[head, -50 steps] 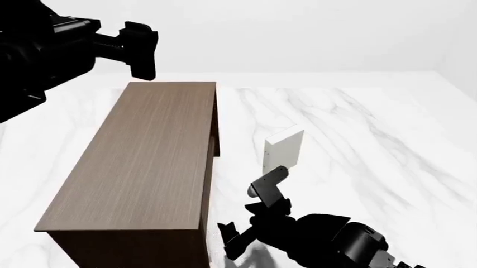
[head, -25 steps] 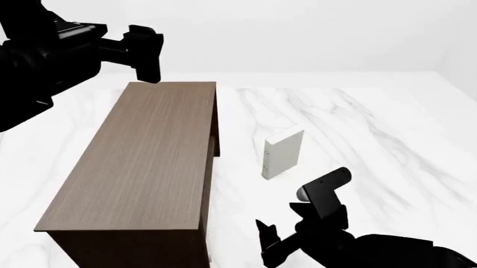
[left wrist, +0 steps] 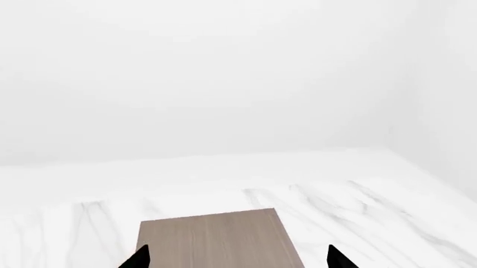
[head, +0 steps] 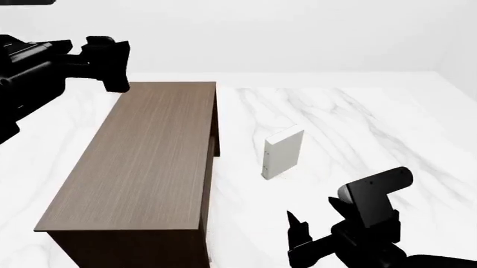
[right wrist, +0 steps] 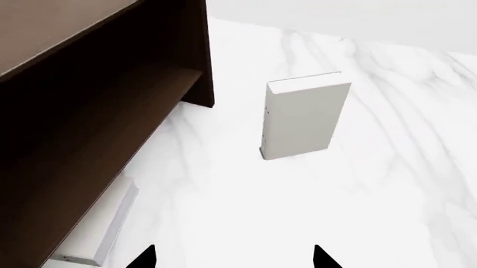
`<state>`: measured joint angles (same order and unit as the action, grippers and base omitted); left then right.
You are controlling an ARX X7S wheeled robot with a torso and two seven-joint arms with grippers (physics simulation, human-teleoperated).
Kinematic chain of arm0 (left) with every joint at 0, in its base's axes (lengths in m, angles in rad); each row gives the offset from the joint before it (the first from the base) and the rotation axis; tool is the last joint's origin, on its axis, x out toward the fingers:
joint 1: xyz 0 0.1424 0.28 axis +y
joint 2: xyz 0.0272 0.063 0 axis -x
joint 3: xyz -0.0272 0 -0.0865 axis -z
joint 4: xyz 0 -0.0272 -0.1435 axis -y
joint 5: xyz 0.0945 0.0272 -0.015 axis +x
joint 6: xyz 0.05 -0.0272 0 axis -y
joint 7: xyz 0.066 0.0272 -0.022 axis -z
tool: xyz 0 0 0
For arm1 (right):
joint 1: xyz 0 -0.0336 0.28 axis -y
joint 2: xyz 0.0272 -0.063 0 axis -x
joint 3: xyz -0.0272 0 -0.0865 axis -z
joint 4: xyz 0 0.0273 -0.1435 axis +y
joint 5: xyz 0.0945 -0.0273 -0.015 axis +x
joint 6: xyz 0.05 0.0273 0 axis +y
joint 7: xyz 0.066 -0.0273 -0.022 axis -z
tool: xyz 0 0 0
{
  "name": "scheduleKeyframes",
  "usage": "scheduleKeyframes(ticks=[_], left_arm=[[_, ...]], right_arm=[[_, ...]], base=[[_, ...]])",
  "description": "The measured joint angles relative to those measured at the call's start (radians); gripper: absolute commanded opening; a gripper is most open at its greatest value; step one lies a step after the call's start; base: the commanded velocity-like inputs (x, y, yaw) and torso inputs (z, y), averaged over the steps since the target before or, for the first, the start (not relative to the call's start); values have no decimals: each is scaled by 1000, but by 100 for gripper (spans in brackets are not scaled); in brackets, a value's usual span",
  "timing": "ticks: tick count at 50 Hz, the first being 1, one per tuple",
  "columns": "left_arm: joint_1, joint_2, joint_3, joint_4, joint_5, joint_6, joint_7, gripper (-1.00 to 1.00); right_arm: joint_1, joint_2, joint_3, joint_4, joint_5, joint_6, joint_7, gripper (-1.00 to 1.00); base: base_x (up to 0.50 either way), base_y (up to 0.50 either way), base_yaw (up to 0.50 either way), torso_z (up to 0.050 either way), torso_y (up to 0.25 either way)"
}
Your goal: Pick up the book on the right and place it under the cabinet shelf.
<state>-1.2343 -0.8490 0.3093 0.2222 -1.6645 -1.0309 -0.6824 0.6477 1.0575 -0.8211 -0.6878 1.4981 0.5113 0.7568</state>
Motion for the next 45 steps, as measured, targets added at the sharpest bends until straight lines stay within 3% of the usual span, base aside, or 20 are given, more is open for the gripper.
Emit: scheduleKeyframes(ticks=[15, 28, 45], left_arm=[[172, -150, -158, 119, -136, 91, -91, 100], [381, -273, -372, 220, -243, 169, -146, 100], [628, -311, -666, 298, -319, 172, -187, 100]], right_arm=[[10, 97, 48, -131, 71, -23, 127, 100], [55, 194, 98, -233, 142, -28, 206, 100], [76, 313, 150, -323, 184, -52, 241, 100]], base=[[0, 0, 0, 0, 0], [0, 0, 0, 0, 0], [0, 0, 0, 0, 0]])
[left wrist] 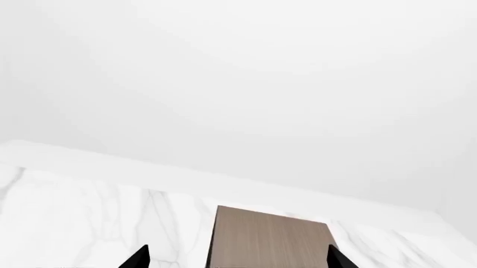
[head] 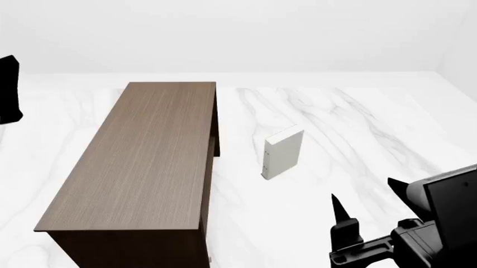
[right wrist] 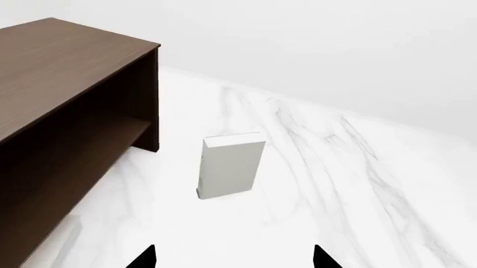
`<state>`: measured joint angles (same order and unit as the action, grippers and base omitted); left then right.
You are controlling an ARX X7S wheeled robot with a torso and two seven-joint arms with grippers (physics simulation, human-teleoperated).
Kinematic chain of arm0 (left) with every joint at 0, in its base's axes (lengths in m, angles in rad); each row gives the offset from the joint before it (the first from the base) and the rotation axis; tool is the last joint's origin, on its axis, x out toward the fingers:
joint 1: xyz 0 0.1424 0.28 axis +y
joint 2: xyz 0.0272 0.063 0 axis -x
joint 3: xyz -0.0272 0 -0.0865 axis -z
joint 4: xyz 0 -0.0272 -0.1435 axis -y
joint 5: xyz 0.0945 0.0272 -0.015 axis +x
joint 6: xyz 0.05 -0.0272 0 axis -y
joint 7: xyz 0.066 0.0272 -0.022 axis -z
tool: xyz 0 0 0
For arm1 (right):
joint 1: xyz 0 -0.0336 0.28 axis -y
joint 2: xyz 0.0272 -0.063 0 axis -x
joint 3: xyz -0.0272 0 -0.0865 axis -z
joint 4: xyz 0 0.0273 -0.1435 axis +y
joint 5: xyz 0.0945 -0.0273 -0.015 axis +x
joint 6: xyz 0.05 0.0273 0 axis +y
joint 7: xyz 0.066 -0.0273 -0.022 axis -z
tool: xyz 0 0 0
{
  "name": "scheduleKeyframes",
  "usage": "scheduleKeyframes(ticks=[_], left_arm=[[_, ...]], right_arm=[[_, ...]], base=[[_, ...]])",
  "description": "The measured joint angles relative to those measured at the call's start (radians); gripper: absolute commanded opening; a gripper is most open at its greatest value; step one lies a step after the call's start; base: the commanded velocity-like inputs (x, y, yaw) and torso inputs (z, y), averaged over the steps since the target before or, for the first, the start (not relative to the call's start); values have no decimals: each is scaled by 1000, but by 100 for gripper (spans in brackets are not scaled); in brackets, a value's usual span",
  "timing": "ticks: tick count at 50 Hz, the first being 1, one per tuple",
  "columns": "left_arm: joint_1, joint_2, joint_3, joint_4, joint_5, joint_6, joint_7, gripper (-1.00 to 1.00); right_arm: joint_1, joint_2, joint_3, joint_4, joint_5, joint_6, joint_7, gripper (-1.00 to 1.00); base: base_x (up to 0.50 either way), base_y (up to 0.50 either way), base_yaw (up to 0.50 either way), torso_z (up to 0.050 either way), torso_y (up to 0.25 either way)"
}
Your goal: Pick up the book on the right and place it under the cabinet shelf.
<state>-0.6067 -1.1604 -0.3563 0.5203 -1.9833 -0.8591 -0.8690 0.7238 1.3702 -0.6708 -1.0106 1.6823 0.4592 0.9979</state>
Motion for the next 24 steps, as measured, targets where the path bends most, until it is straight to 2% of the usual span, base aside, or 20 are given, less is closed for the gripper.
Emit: scheduleKeyframes(ticks=[14, 18, 24], left_arm=[[117, 24, -184, 41, -38, -43, -5, 100], [135, 28, -226, 51, -51, -57, 2, 100], [158, 34, -289, 63, -69, -83, 17, 100]], right_arm=[[-38, 118, 125, -27, 71, -13, 7, 100], [-189, 51, 336, -29, 151, 129, 21, 100], [-457, -25, 817, -31, 336, 313, 86, 100]], base=[[0, 0, 0, 0, 0], [0, 0, 0, 0, 0], [0, 0, 0, 0, 0]])
